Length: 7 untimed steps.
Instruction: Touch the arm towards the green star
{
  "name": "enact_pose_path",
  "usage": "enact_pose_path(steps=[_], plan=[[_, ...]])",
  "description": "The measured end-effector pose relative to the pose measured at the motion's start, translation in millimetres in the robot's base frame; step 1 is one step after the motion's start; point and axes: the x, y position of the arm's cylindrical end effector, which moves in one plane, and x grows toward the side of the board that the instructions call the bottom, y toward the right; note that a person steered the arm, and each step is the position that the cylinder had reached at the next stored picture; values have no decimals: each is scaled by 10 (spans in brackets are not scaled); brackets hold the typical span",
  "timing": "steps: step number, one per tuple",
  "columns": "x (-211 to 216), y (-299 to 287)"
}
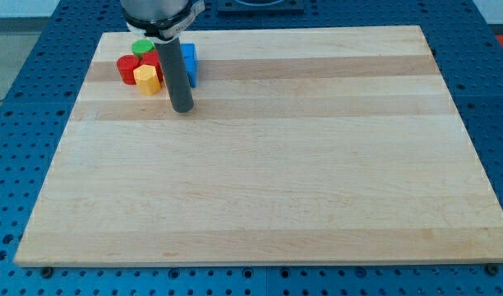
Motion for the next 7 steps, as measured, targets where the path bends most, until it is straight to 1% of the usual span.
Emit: enact_pose_path(steps=[1, 2, 3, 4, 5, 6, 7], plan=[[16, 0], [78, -309], [78, -905], [-32, -1506], [-289, -1795], [-701, -1790], [-1331, -1785]])
